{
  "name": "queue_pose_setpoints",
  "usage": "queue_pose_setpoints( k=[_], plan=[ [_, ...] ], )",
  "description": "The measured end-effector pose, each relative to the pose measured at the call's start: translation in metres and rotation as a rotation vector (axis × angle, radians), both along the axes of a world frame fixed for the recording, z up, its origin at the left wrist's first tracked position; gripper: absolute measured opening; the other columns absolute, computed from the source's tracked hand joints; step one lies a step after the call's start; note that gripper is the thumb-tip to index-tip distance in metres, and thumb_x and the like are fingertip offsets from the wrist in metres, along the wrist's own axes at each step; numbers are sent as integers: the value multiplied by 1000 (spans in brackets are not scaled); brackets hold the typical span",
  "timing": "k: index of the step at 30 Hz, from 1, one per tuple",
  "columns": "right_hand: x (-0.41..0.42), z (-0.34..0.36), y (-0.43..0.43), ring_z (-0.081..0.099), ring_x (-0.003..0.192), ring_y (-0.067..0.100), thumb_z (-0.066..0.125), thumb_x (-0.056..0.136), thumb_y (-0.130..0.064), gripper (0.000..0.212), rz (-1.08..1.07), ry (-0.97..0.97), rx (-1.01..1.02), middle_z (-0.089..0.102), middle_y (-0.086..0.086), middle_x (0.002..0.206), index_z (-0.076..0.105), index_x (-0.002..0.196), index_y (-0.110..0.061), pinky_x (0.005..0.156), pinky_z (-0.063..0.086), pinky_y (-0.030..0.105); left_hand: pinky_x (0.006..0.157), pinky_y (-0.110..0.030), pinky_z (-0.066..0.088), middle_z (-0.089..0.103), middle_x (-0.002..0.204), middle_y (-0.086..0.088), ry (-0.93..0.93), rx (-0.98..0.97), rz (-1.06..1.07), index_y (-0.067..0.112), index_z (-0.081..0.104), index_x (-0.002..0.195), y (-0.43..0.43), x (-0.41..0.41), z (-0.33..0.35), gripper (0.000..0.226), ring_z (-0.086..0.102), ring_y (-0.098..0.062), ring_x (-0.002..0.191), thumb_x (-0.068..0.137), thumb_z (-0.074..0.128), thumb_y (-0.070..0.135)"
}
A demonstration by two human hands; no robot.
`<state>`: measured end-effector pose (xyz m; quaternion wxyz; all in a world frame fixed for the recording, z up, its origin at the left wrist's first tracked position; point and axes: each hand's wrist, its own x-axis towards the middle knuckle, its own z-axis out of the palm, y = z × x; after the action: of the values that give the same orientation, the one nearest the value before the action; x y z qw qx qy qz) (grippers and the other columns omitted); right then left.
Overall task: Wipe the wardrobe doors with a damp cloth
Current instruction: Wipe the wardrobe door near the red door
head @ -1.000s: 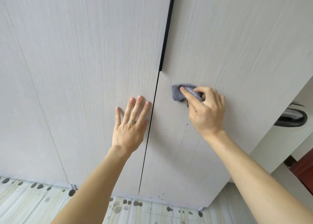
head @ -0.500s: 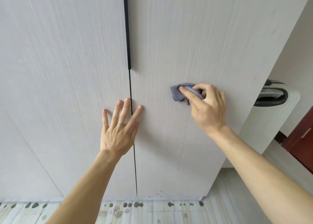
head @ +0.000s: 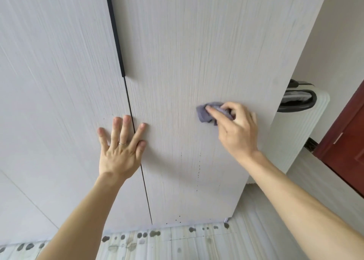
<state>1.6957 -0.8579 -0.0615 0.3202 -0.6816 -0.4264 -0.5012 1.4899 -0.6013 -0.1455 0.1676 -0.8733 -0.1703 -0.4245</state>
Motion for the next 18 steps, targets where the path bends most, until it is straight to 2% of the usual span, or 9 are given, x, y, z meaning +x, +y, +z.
queue_pose_setpoints(
  k=[2,4,7,8,9,10,12,15,18],
  plan=[
    [13,20,-4,61,81,23,63,93,-9,33,-45,26,127,62,4,107,73,118,-26,70,43,39,118,-63,-11,-18,168,1,-2,-6,-5,36,-1,161,1,1,-3,65,-12,-26,155,103,28,45],
    [25,10,-8,62,78,26,58,99,-15,24,-58,-30,87,56,7,108,73,118,-20,66,48,43,118,-64,-11,-20,168,1,-11,-2,-11,35,-2,161,3,2,-5,66,-13,-25,155,103,28,46],
    [25,-44,-15,61,86,21,51,95,-64,35,-98,198,-10,56,-3,105,64,107,-33,76,53,43,118,-64,-10,-20,167,2,-17,4,0,35,-3,161,3,4,-5,68,-14,-24,155,102,29,48],
    [17,-63,-22,61,89,20,50,91,-71,34,-102,305,-83,56,-7,104,58,104,-40,79,53,40,119,-64,-10,-20,168,2,-16,-2,0,35,-3,161,2,4,-6,68,-13,-24,155,102,29,48],
    [10,-80,-28,60,88,23,56,92,-62,23,-75,350,-164,55,-7,105,56,105,-43,76,52,37,119,-64,-11,-19,168,1,-12,-7,0,35,-3,161,2,3,-6,68,-13,-24,155,102,30,48],
    [8,-98,-33,60,82,27,66,91,-41,22,-64,281,-230,51,-5,107,56,111,-41,69,50,35,119,-64,-11,-18,168,1,-7,-8,2,35,-2,161,1,2,-5,68,-12,-25,155,101,30,48],
    [12,-118,-46,59,74,31,71,81,-9,48,-38,166,-300,45,-1,110,53,118,-35,65,52,36,119,-63,-12,-17,168,0,4,-17,5,35,-1,161,-2,0,-2,69,-11,-26,155,101,29,48],
    [10,-80,-46,61,86,29,50,87,-16,38,-79,319,-194,44,-4,116,51,119,-39,68,54,38,119,-60,-15,-14,169,-2,7,-46,8,34,0,161,-8,-1,2,70,-11,-27,155,99,29,47],
    [21,-21,-47,60,100,23,53,88,-15,34,-90,353,128,49,-2,120,59,118,-29,70,46,29,118,-60,-17,-15,168,-3,15,-60,16,34,0,161,-9,0,2,69,-12,-28,155,100,29,46]
  ],
)
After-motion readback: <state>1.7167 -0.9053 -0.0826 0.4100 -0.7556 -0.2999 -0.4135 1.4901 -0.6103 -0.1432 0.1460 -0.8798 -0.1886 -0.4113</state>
